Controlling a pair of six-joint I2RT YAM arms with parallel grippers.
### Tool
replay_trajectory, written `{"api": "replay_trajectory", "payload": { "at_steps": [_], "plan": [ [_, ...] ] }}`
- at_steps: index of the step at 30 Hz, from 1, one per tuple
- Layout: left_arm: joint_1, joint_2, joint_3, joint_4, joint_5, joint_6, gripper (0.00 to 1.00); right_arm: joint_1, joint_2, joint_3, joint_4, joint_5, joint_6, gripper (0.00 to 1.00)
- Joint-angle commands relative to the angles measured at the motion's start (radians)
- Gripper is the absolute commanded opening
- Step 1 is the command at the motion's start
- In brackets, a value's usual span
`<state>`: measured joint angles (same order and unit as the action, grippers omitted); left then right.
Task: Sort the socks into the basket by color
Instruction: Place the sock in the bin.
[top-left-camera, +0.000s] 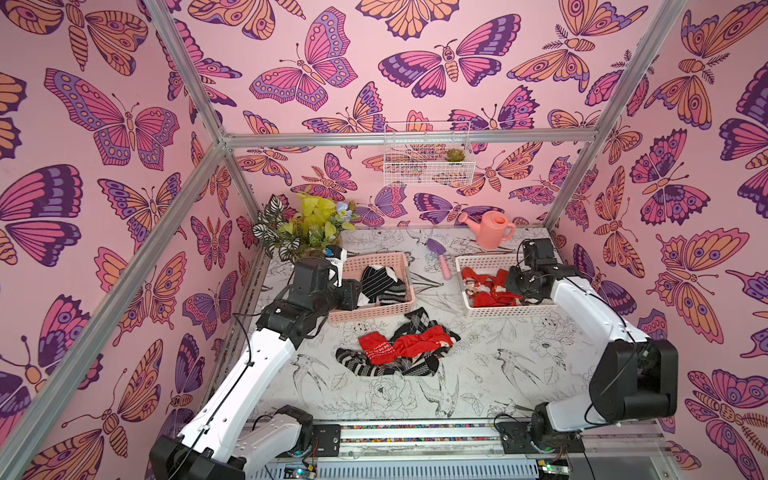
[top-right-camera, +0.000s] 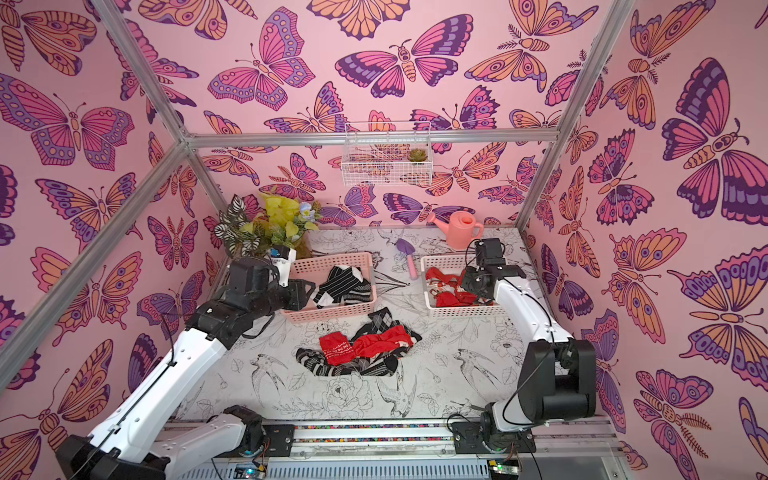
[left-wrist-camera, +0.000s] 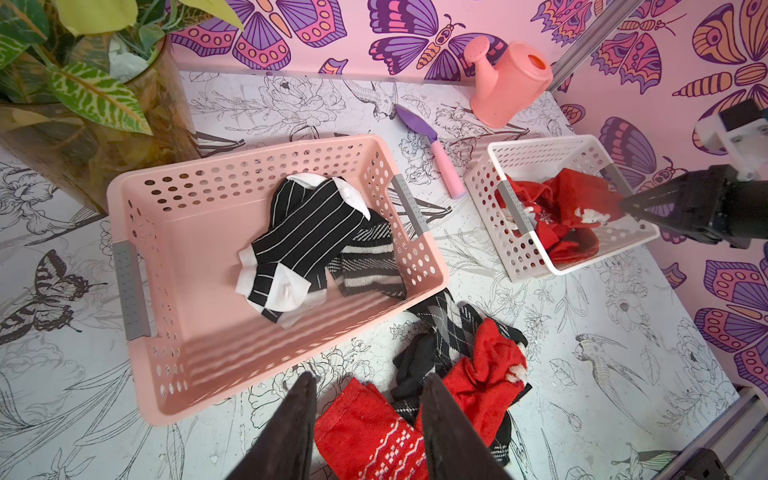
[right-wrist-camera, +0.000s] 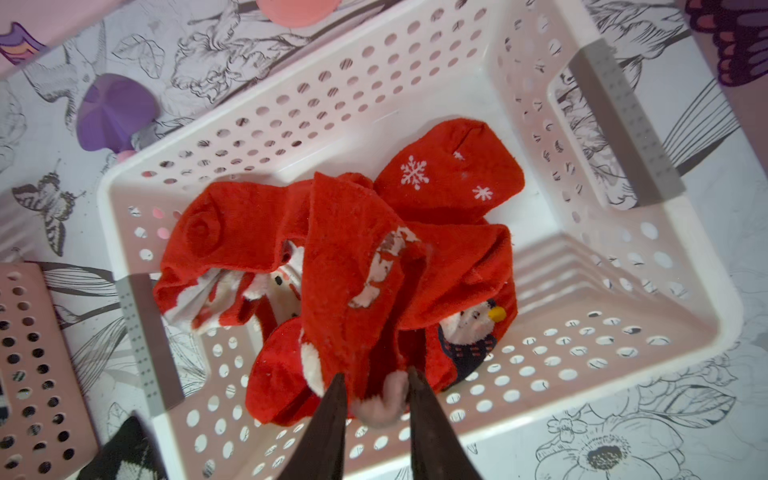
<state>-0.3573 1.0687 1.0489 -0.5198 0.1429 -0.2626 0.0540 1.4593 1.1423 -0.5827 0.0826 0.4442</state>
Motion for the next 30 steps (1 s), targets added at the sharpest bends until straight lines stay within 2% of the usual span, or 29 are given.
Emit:
{"api": "replay_trajectory", "payload": {
  "at_steps": [1,8,12,19,30],
  "plan": [
    [0.006,-0.013,-0.016,0.007,0.02,0.009,0.44,0.003,-0.042,-0.001,-0.07,0.024,-0.017,0.3],
    [0.006,-0.019,-0.018,0.007,0.014,0.01,0.44,0.008,-0.06,0.004,-0.09,0.009,-0.033,0.32],
    [0.005,-0.015,-0.017,0.009,0.015,0.01,0.44,0.073,-0.081,0.004,-0.102,-0.003,-0.046,0.31],
    [0.007,-0.013,-0.017,0.008,0.012,0.011,0.44,0.316,-0.146,0.001,-0.161,0.016,-0.033,0.31],
    [0.006,-0.016,-0.018,0.008,0.009,0.01,0.45,0.739,-0.145,-0.014,-0.144,0.052,0.142,0.31]
  ]
}}
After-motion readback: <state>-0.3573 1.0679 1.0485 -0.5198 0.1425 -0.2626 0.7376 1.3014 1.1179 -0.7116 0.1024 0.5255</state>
